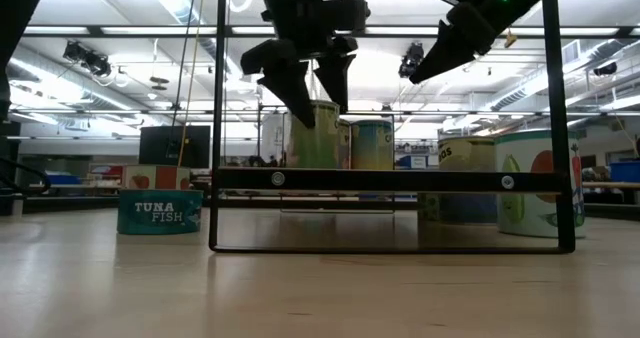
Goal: Pick and place cans onto a shelf
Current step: Put the canned oranges on the shelf, then put the canned peas on the shelf
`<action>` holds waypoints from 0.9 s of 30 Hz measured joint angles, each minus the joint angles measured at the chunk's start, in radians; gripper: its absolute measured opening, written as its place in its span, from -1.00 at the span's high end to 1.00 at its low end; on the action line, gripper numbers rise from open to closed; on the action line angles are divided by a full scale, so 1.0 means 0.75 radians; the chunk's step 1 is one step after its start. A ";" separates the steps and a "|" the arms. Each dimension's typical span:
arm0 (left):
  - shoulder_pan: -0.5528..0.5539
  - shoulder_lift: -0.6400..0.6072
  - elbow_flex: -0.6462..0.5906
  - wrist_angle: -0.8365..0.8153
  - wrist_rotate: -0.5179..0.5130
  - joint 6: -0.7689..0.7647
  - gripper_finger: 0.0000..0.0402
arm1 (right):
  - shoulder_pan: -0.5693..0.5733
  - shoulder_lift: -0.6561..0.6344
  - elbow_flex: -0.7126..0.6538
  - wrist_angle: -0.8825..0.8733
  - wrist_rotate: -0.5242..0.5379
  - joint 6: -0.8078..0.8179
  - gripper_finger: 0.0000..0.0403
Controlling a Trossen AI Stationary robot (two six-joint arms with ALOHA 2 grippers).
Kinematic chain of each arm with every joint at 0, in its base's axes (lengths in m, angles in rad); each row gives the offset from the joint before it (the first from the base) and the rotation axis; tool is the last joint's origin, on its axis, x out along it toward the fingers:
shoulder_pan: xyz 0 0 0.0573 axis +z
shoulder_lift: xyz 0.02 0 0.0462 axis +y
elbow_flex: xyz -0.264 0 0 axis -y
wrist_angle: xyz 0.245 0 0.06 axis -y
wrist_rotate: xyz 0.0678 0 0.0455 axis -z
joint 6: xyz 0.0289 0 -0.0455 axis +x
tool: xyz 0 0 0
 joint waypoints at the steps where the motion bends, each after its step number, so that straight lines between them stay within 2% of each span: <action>1: 0.009 0.000 0.000 0.000 0.001 0.018 -0.97 | 0.000 0.000 0.000 -0.001 0.000 0.000 -0.94; 8: 0.058 -0.001 0.000 0.019 -0.003 0.035 -0.97 | 0.000 0.000 0.000 -0.001 0.001 -0.004 -0.94; 14: -0.004 -0.030 0.005 0.037 0.023 0.007 -0.97 | 0.000 0.000 0.000 -0.001 0.000 -0.008 -0.94; 18: -0.047 -0.101 0.007 0.040 0.061 -0.122 -0.97 | 0.008 0.000 0.000 -0.002 0.000 0.003 -0.94; 22: -0.021 -0.197 -0.034 -0.023 0.119 -0.348 -0.93 | 0.037 0.000 0.000 -0.019 -0.029 0.036 -0.94; 27: 0.041 -0.398 -0.279 0.078 0.204 -0.570 -0.83 | 0.071 0.000 0.000 -0.065 -0.109 0.090 -0.94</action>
